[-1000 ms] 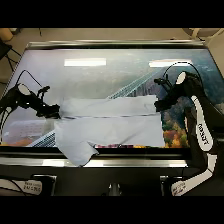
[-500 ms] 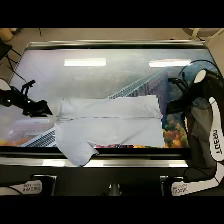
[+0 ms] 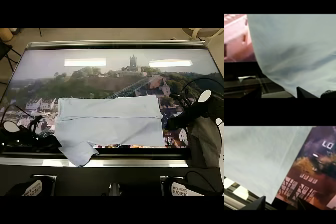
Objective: Fold the shirts.
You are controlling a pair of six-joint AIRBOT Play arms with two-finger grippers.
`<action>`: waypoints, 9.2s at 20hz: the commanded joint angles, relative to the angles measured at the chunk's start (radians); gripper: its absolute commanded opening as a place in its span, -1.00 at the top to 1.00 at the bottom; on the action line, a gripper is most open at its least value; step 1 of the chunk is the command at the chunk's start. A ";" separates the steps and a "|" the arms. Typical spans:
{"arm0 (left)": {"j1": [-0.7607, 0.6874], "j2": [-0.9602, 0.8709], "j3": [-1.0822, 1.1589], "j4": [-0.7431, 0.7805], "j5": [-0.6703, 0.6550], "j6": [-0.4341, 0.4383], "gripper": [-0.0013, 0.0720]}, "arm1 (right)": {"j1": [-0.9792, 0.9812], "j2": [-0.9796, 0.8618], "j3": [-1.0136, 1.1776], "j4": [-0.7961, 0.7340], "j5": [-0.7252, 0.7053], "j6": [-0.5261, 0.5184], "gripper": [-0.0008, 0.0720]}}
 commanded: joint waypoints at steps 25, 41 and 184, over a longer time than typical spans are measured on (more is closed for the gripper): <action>-0.146 -0.011 -0.116 -0.096 0.142 -0.010 0.89 | -0.003 0.068 -0.399 0.152 -0.212 -0.026 0.93; -0.145 -0.283 0.585 -0.080 0.174 0.051 0.89 | 0.003 -0.185 0.251 0.214 -0.238 -0.026 0.94; -0.164 0.066 0.636 -0.219 0.428 0.105 0.89 | -0.889 0.315 0.038 -0.230 0.102 0.117 -0.95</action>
